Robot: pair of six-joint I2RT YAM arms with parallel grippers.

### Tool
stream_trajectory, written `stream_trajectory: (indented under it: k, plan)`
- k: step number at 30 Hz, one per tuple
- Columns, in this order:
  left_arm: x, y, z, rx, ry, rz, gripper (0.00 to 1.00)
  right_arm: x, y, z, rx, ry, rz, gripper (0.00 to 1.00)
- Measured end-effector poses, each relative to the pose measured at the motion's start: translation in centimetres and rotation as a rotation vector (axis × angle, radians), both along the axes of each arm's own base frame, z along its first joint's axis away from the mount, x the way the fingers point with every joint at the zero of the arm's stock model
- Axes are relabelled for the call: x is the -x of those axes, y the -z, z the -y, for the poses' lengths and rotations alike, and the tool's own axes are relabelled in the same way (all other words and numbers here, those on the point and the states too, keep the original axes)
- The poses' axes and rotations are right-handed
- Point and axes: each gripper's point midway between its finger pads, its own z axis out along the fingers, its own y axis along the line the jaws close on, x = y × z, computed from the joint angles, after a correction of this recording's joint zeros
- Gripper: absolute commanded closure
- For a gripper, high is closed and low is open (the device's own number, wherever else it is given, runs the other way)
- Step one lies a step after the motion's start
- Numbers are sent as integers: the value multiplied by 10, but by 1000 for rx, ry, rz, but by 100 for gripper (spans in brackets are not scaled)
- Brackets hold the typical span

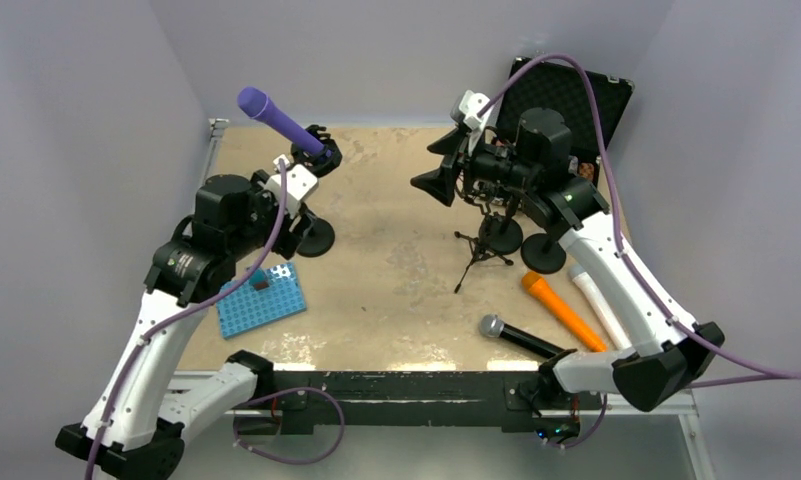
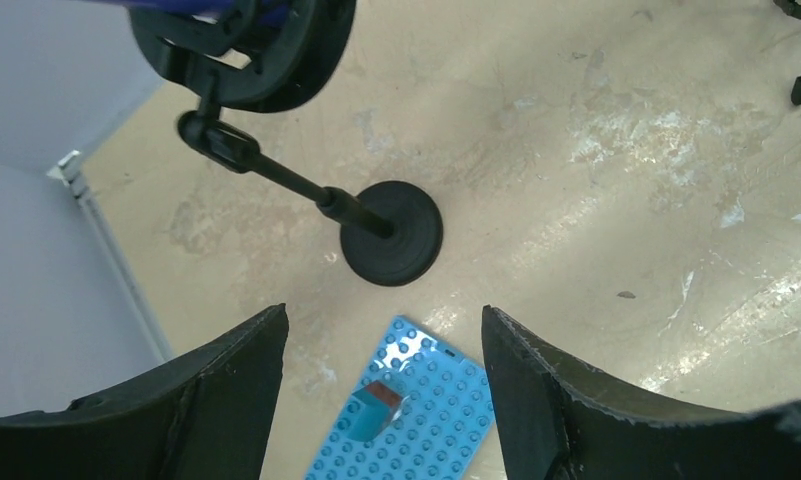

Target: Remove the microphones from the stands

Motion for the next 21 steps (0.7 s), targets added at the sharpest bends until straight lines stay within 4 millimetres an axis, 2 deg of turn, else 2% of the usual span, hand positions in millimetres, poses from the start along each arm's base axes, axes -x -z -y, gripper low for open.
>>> stream_trajectory:
  k: [5,7,12,21]
  plan:
    - [-22,42,4,59,-8,-28,27,-9,7,-9,-8,-12,-45,24]
    - [-34,52,3,73,-28,-23,28,-9,9,-10,-8,-14,-53,24]
    - [-68,63,2,111,-60,58,29,-7,6,-11,-11,-20,-46,24]
    - [-106,89,14,147,-44,102,32,-5,11,-10,5,-22,-64,25]
